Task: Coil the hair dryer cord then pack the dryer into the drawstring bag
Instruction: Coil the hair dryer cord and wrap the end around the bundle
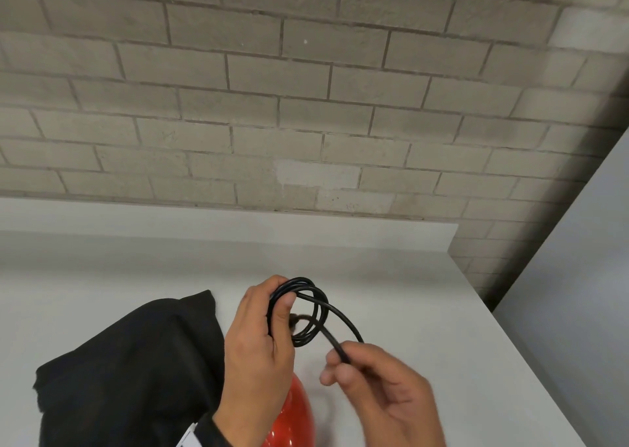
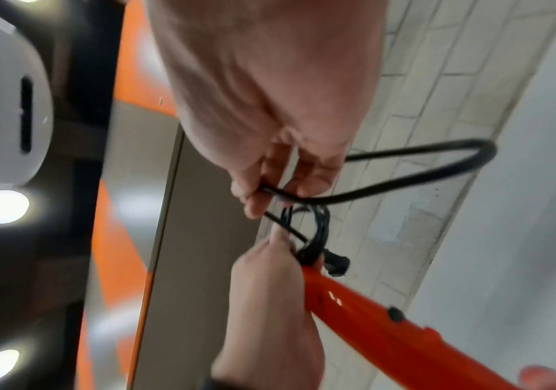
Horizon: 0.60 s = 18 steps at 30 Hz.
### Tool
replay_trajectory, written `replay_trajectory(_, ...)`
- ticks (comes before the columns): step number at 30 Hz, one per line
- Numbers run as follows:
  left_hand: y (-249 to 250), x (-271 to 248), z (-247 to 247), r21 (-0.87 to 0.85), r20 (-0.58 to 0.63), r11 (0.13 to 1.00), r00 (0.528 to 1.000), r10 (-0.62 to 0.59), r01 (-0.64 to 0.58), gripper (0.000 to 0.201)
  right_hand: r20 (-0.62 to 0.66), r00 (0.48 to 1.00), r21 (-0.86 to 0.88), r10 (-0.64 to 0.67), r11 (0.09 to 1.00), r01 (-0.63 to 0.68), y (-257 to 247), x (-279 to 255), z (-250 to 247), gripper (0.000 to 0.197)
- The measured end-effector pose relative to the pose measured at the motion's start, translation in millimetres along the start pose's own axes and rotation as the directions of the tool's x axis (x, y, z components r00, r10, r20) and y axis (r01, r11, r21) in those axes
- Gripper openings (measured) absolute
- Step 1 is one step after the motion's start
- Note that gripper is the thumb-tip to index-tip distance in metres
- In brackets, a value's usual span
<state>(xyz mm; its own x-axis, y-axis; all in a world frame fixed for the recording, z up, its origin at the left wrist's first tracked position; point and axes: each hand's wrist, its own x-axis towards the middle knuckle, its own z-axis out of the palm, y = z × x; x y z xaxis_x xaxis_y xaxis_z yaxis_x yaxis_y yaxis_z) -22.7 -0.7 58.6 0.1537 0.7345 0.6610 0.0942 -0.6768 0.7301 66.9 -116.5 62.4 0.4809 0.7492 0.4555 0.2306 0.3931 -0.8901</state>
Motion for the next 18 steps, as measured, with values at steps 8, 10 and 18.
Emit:
replay_trajectory(8, -8, 0, -3, -0.036, -0.009, 0.998, 0.998, -0.055, 0.055, 0.021, 0.023, 0.998, 0.162, -0.056, 0.985, 0.051, -2, 9, -83, 0.042)
replay_trajectory(10, -6, 0, -4, -0.028, -0.001, 0.998, 0.998, -0.062, 0.062, 0.020, 0.050, 0.997, -0.041, -0.059, 0.997, 0.062, 4, 9, -98, 0.039)
replay_trajectory(18, -3, 0, -6, -0.013, 0.036, 0.998, 0.997, -0.065, 0.066, 0.016, 0.345, 0.932, -0.698, -0.113, 0.633, 0.335, 56, -6, -90, 0.007)
